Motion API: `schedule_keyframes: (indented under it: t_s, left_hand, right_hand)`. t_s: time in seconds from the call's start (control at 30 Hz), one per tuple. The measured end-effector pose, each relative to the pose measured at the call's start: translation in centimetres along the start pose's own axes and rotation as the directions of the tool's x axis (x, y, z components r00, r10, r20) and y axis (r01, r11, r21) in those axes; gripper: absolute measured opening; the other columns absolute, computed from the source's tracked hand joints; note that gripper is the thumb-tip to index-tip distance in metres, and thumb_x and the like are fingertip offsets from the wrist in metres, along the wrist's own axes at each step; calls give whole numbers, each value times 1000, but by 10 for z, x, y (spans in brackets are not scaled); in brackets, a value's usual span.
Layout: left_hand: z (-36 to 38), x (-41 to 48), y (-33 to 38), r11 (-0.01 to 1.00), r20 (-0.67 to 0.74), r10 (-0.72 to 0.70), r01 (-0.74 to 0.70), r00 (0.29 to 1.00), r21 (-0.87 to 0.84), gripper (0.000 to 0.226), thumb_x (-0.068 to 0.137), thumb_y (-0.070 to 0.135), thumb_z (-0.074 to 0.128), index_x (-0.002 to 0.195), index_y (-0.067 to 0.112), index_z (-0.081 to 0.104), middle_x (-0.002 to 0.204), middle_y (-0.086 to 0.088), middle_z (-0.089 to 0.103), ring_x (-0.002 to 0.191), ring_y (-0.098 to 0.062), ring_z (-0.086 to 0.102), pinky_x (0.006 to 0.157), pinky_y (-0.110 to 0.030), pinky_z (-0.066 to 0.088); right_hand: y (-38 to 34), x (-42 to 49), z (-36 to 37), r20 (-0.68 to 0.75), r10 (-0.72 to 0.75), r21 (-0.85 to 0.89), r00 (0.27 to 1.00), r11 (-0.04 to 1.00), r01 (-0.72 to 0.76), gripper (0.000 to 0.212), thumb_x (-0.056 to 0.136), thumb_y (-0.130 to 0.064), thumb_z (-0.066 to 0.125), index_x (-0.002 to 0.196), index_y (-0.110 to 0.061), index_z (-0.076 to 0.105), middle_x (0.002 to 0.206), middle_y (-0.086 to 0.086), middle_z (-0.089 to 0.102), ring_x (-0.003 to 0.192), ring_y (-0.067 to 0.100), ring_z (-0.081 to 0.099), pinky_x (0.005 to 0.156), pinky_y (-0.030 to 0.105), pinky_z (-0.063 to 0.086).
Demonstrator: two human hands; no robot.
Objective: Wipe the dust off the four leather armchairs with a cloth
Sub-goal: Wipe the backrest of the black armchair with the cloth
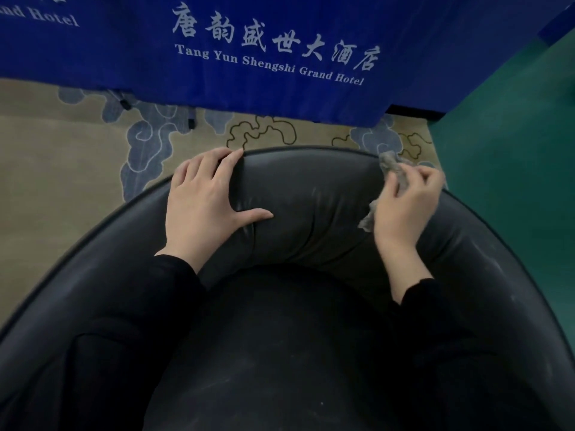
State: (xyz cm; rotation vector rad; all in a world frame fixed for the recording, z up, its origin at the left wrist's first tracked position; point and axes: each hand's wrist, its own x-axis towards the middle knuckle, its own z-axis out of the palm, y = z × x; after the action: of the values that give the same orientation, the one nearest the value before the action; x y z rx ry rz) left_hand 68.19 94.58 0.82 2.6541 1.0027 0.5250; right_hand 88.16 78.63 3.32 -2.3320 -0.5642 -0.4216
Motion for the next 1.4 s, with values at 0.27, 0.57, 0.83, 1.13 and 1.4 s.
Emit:
schedule_keyframes:
  t_s: [0.27, 0.57, 0.83, 1.13, 1.4]
  left_hand:
    - [0, 0, 0, 1000, 0, 1, -1, 1000, 10, 96, 68, 74, 62, 142, 15, 44, 138, -6, 49, 127, -27, 44, 110, -42, 27]
    - [-3, 0, 8, 1000, 17, -13, 12, 1000, 20, 100, 67, 78, 50, 142, 14, 43, 139, -8, 48, 128, -31, 43, 110, -46, 28]
    - [11, 22, 75, 977, 64, 199, -193, 978, -92, 98, 70, 67, 62, 149, 16, 33, 149, -7, 37, 139, -25, 29, 117, -42, 14]
    - [42, 39, 92, 962, 89, 253, -240, 963, -133, 85, 78, 60, 64, 146, 15, 41, 151, -3, 39, 141, -24, 31, 117, -41, 18]
    - [31, 42, 75, 934, 124, 316, -286, 941, -212, 65, 90, 38, 62, 145, 11, 42, 149, -5, 41, 139, -23, 32, 116, -39, 23]
  right_hand:
    - [-41, -34, 31, 162, -445, 172, 881, 892, 419, 20, 90, -7, 60, 108, -1, 65, 108, 14, 53, 96, 18, 54, 86, 23, 47]
    - [45, -8, -17, -65, -83, -28, 994, 996, 81, 20, 89, -4, 59, 107, 3, 65, 108, 18, 53, 94, 10, 47, 87, 0, 30]
    - [26, -28, 3, 3, -140, 109, 990, 984, 139, 22, 90, -4, 59, 111, 1, 64, 110, 15, 51, 97, 19, 55, 85, 30, 51]
    - [42, -25, -15, 6, -190, 112, 982, 976, 188, 22, 88, -2, 62, 109, 1, 66, 105, 14, 52, 92, 0, 41, 85, 8, 40]
    - [69, -74, -19, 135, -256, 49, 957, 967, 252, 27, 88, 2, 61, 115, 2, 63, 108, 12, 47, 90, 13, 49, 83, 20, 46]
